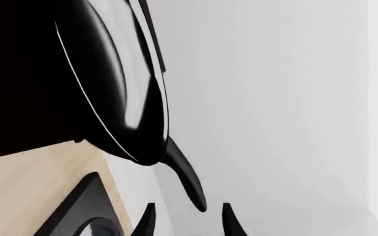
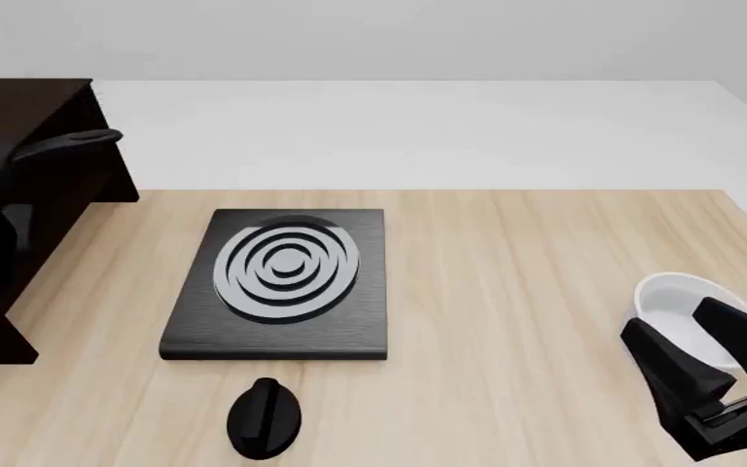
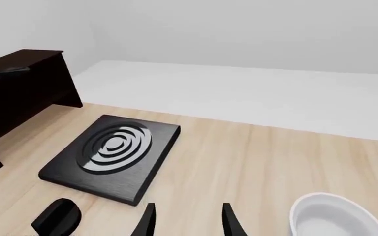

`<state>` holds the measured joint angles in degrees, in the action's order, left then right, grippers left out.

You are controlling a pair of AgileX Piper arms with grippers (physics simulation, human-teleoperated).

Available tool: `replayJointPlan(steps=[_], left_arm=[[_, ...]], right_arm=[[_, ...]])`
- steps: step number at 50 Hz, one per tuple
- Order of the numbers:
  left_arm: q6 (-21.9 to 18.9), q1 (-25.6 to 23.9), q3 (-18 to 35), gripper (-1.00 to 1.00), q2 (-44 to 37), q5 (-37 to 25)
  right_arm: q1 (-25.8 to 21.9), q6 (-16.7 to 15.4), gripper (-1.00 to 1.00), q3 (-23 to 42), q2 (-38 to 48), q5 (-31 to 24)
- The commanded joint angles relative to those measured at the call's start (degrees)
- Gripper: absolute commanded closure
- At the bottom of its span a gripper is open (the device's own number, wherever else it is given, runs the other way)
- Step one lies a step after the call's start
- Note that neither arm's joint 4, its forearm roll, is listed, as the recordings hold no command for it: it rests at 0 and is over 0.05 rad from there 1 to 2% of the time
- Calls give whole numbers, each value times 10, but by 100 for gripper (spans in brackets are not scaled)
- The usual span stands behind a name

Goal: Put the frying pan on the cabinet shelf.

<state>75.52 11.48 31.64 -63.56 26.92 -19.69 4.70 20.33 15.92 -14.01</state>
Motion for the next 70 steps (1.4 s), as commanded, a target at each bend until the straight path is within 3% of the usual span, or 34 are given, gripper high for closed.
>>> replayJointPlan(steps=[1,22,32,37,43,47,53,55,56,60,64,67,70], left_arm=[[-12,-18,-24,-100,77,-41],[-108,-72,-27,-100,228,-204],[-207,-98,-17,-100,288,-294],[-220,-102,-29,-100,310,-310],[-313,-104,2,-100,326,-369],[-316,-121,-12,-100,350,-385],[-404,-129,5,-100,364,-424],[-397,-157,-6,-100,388,-444],[-397,-148,-9,-100,385,-440],[-470,-141,6,-100,381,-459],[-501,-143,9,-100,388,-477],[-483,-152,-1,-100,408,-486],[-503,-152,-13,-100,413,-485]], right_arm=[[-1,-1,-100,2,1,-2],[1,0,-100,0,-1,-3],[2,0,-100,0,-2,-4],[3,-1,-100,2,-4,-7],[4,-1,-100,3,-7,-12],[5,-2,-100,0,-7,-9],[6,-2,-100,1,-9,-12],[6,-3,-100,0,-10,-12],[6,-3,-100,0,-10,-12],[7,-3,-100,-5,-10,-9],[10,-3,-100,-12,-9,-4],[10,-3,-100,-9,-10,-8],[13,-5,-100,-16,-11,-3]])
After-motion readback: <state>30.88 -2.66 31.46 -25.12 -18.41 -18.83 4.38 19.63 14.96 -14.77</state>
